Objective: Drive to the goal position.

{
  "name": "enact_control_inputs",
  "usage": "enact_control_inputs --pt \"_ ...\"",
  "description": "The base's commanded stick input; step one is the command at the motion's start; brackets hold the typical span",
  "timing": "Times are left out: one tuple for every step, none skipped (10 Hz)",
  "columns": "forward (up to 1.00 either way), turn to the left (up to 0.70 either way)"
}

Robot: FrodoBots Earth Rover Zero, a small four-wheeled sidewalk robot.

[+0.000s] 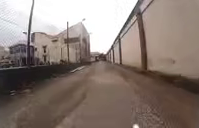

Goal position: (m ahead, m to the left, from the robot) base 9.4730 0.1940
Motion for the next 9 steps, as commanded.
enact_control_inputs --pt "0.7 0.0" --pt "0.7 0.0" --pt "0.7 0.0" --pt "0.7 0.0" --pt "0.7 0.0" --pt "0.7 0.0" --pt "0.7 0.0" --pt "0.7 0.0" --pt "0.7 0.0"
